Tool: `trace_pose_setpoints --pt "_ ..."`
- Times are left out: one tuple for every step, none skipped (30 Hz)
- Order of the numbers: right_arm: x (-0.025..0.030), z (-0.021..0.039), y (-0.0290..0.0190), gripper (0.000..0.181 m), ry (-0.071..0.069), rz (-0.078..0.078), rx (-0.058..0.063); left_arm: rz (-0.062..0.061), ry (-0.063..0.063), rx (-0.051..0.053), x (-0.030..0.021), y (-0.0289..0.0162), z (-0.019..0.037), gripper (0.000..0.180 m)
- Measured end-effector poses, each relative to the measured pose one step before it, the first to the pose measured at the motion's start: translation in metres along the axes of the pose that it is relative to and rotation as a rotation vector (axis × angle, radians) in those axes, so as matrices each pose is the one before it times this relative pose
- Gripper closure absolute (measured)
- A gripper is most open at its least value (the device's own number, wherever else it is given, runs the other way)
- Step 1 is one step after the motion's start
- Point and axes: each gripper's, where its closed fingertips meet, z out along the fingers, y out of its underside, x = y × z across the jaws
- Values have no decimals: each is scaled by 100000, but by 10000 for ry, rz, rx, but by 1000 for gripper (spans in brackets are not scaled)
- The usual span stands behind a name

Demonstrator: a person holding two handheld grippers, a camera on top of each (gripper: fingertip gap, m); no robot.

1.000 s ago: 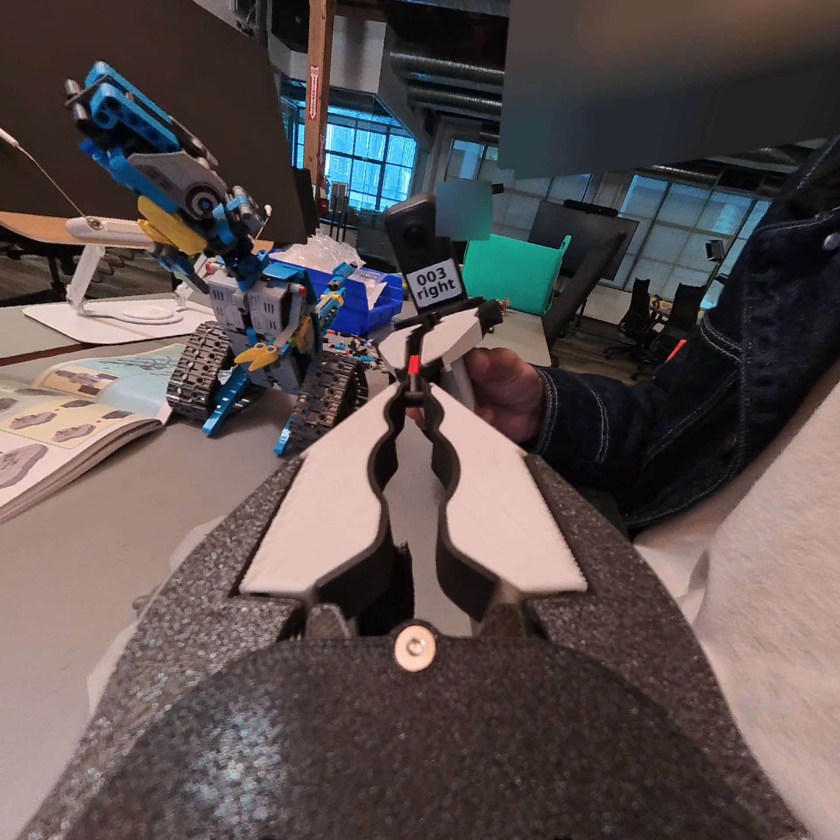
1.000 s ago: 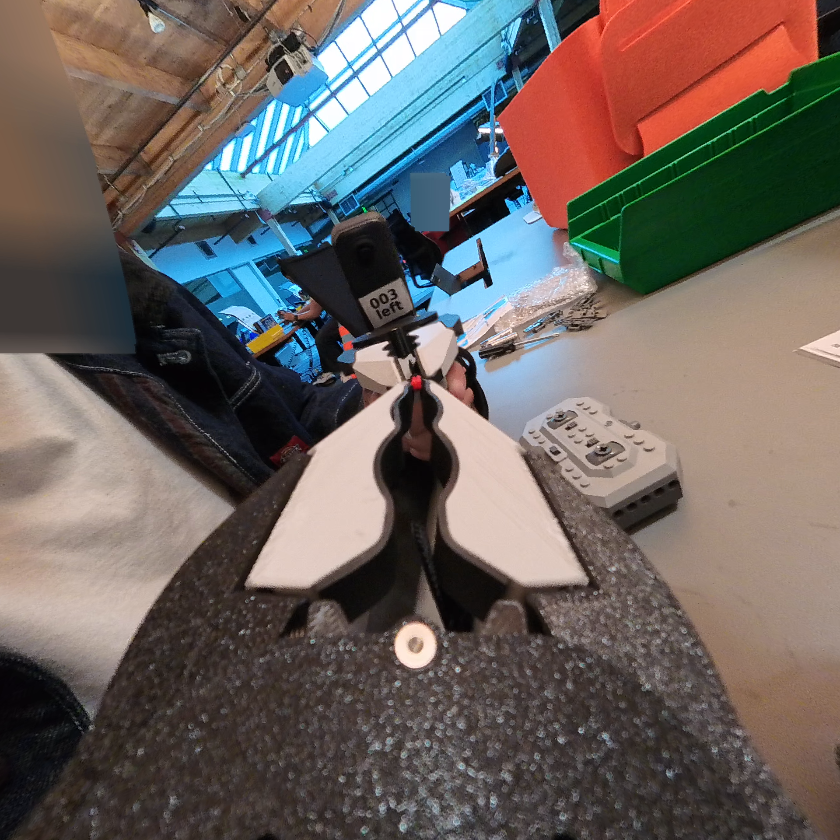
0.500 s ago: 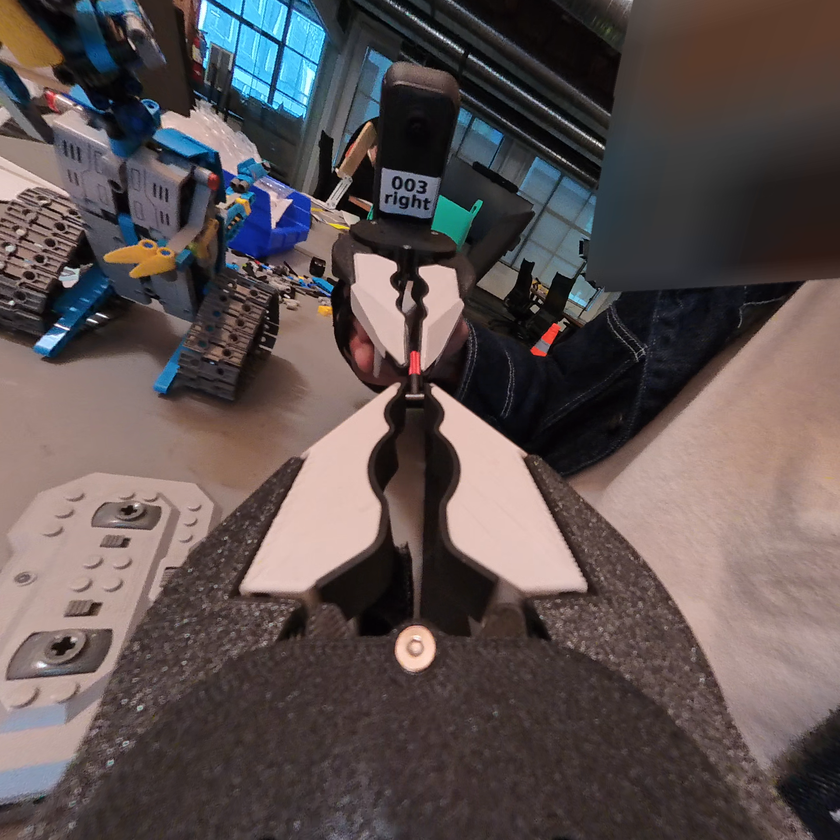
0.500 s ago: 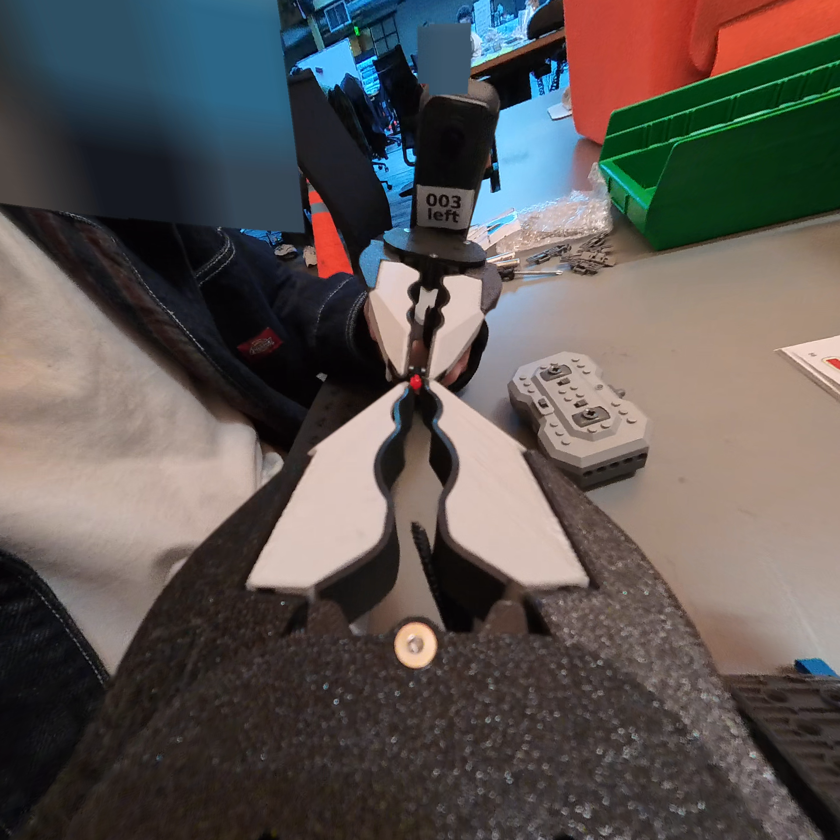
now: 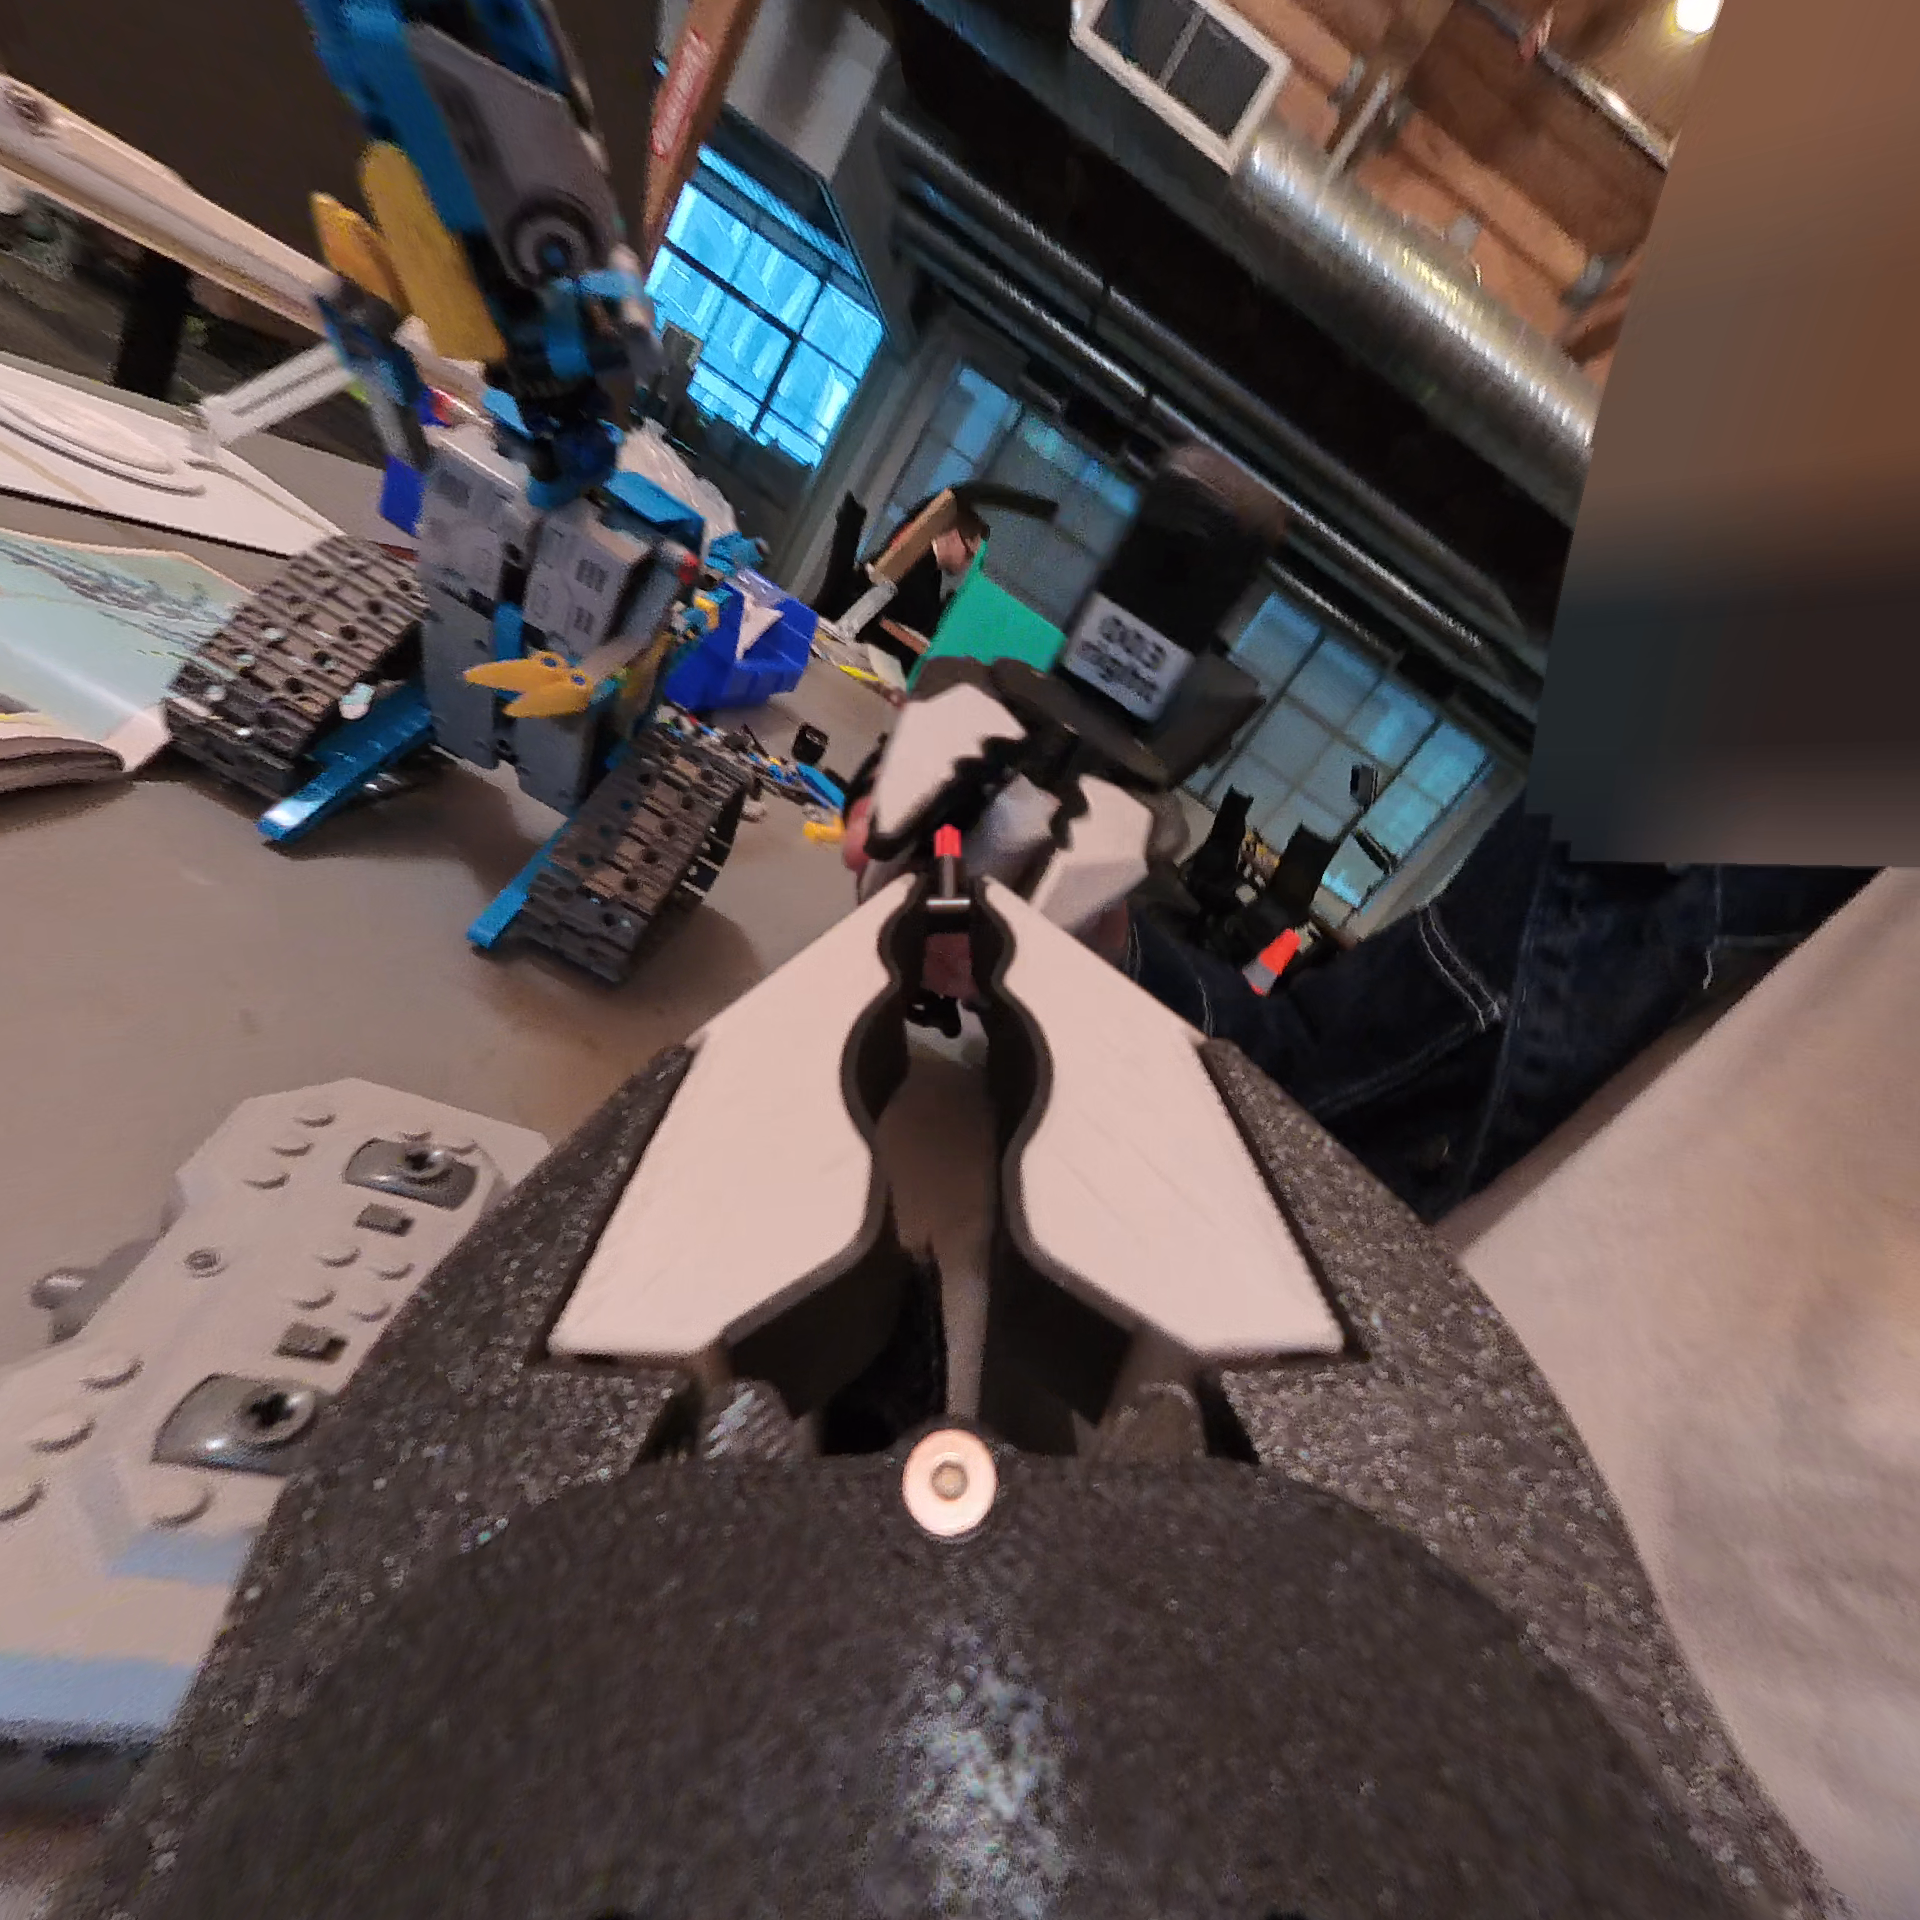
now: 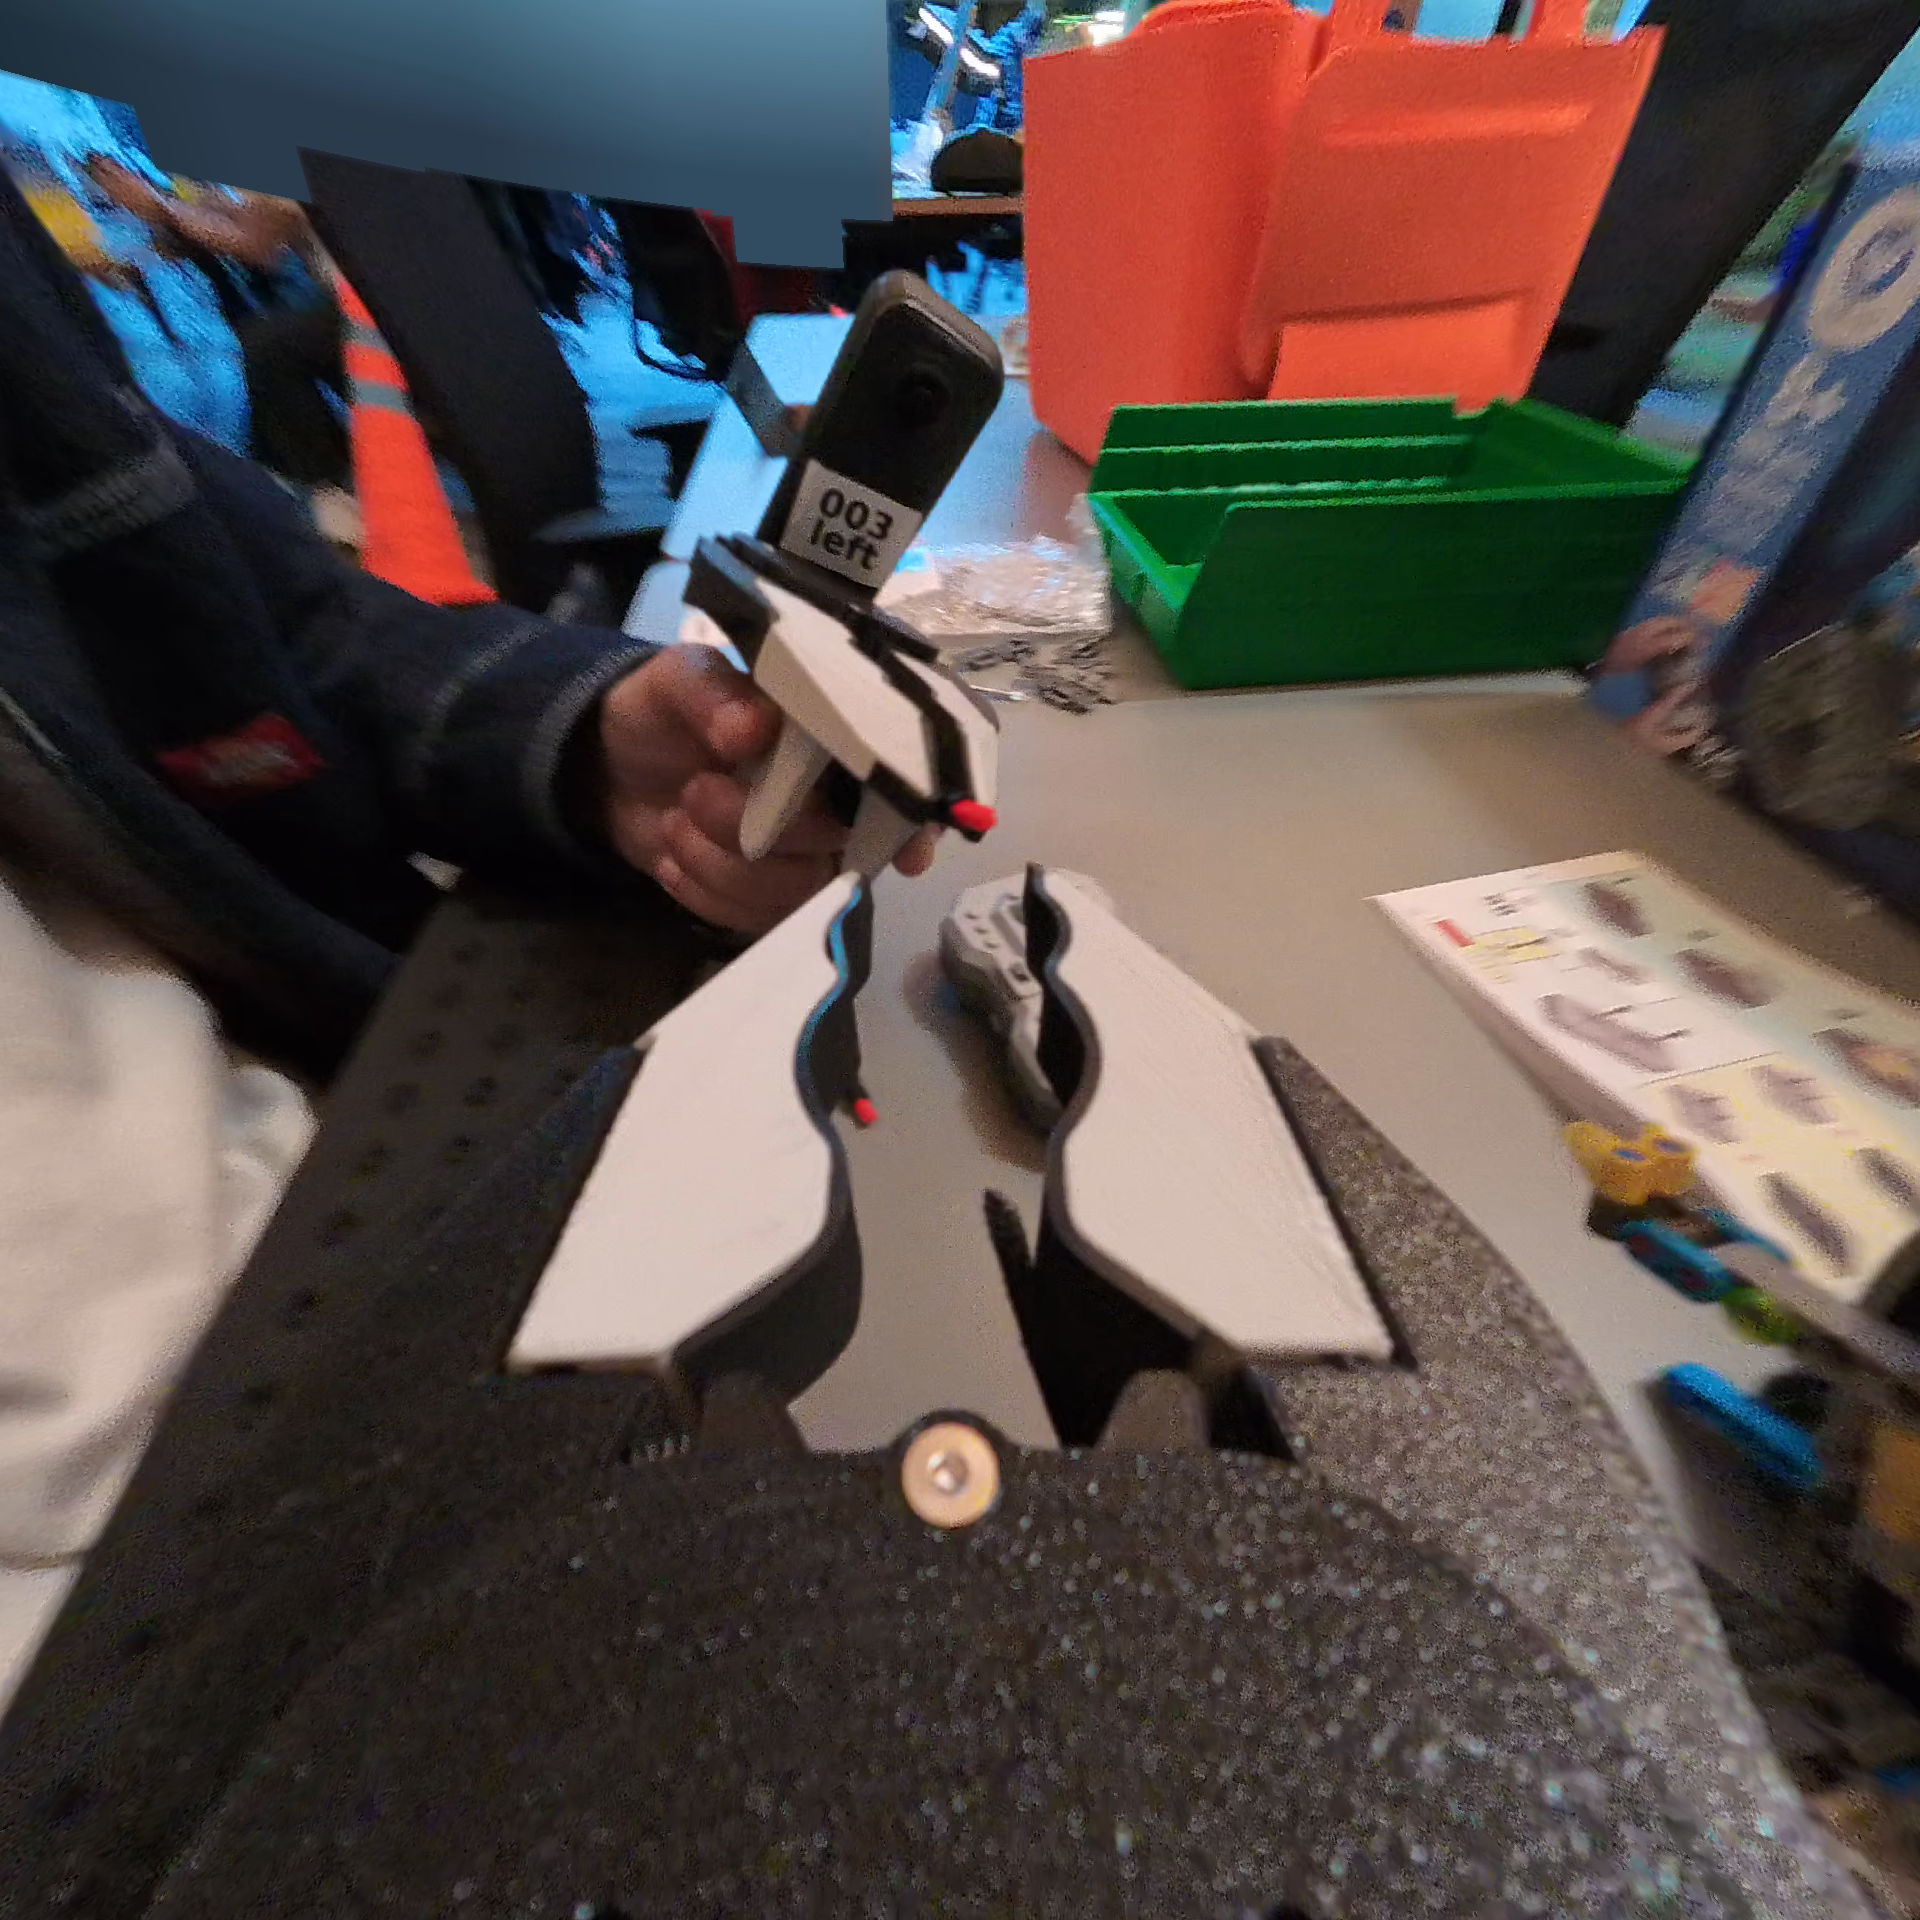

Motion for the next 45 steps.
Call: trace_pose_setpoints --pt "-55 78 -101 149 400 -641 -46 -80 -165 132 -383 -194 -179 175" --pt "21 118 -254 142 400 -488 69 -81 -121 118 -325 -188 -161 175" --pt "-246 173 -233 136 147 -356 70 -109 -62 119 -231 -191 -125 175" --pt "48 280 -112 127 253 -205 8 -85 -41 59 -168 -103 -69 175" --pt "298 358 4 116 384 -143 -53 -67 -67 3 -176 29 18 175" --pt "278 473 215 114 375 -102 -180 -98 -72 50 -140 -41 71 175" --pt "451 538 417 113 517 -153 -328 -234 -59 149 -115 -169 95 174" --pt "517 560 156 114 603 -203 -199 -452 -23 274 -63 -284 142 174" --pt "193 419 -117 116 442 -291 -112 -569 101 383 175 -362 160 174" --pt "234 212 -23 123 459 -369 -224 -504 176 384 390 -302 174 174" --pt "268 110 -41 131 465 -324 -173 -336 59 279 257 -112 200 175" --pt "-59 -19 -438 134 212 -283 134 -225 70 79 218 196 245 175" --pt "68 -117 -414 138 228 -162 127 -214 142 23 262 252 225 175" --pt "176 -106 -113 140 206 -78 -30 -190 86 149 135 20 103 175" --pt "61 -59 19 139 33 -62 -19 -102 8 117 -13 1 33 175" --pt "116 -55 114 139 40 7 -44 -21 -9 0 -57 88 40 175" --pt "-17 -78 23 140 2 9 6 -40 35 -17 25 56 13 175" --pt "-11 -36 -14 140 24 17 20 -74 43 10 30 13 -1 175" --pt "-37 -38 43 140 -88 -9 -49 -50 45 -6 20 64 -5 175" --pt "-38 -82 3 142 -108 43 -20 -77 91 -22 79 53 -12 175" --pt "-33 -93 -28 143 -79 119 -23 -50 45 -31 14 37 -14 175" --pt "-93 -42 170 146 -136 88 -137 96 -88 -2 -121 -29 -60 175" --pt "157 -165 177 157 6 76 -48 129 -58 138 -33 -326 -155 175" --pt "70 -208 130 175 41 -59 22 46 -26 71 7 -275 -100 175" --pt "45 -14 214 176 151 -330 -130 137 -133 -181 -102 177 47 175" --pt "57 -48 100 177 190 -436 -119 260 -134 -117 -21 87 11 175" --pt "186 -4 74 179 199 -229 -36 175 -93 -83 24 21 -9 175" --pt "-81 59 32 178 -170 255 48 93 -51 -81 -53 21 -44 175" --pt "-159 78 90 178 -320 571 40 77 -21 -97 -137 51 -69 175" --pt "-19 105 164 176 -199 431 23 50 -44 -112 -184 53 -70 175" --pt "270 65 192 168 18 299 -5 85 -147 -66 -273 -2 -125 175" --pt "359 -23 216 161 66 256 -39 327 -298 90 -360 -181 -253 175" --pt "252 -86 53 159 -11 293 30 564 -334 148 -267 -255 -263 175" --pt "-148 -12 25 154 -242 438 6 506 -213 168 -5 -312 -194 175" --pt "-472 132 139 144 -378 513 -69 404 -131 293 152 -497 -125 175" --pt "-412 278 279 133 -215 403 -113 431 -117 118 164 -211 45 175" --pt "-413 295 221 130 -72 34 -89 298 -2 -220 207 388 238 175" --pt "-203 99 -52 139 163 -390 -22 -42 131 -253 272 528 279 174" --pt "203 -209 -511 154 439 -628 192 -240 65 -3 62 159 137 174" --pt "276 -384 -669 168 401 -551 304 -188 102 41 52 -10 39 174" --pt "242 -255 -265 172 224 -273 138 -77 147 -104 92 100 22 174" --pt "-67 -60 137 172 -72 -10 -38 30 -15 -141 -126 173 9 174" --pt "-89 61 341 172 -136 155 -122 14 -15 -144 -125 223 21 174" --pt "-112 -28 110 172 -173 84 -31 -139 130 -113 20 168 16 174" --pt "-100 -49 7 173 -154 -89 -33 -244 182 -126 12 147 -30 174"
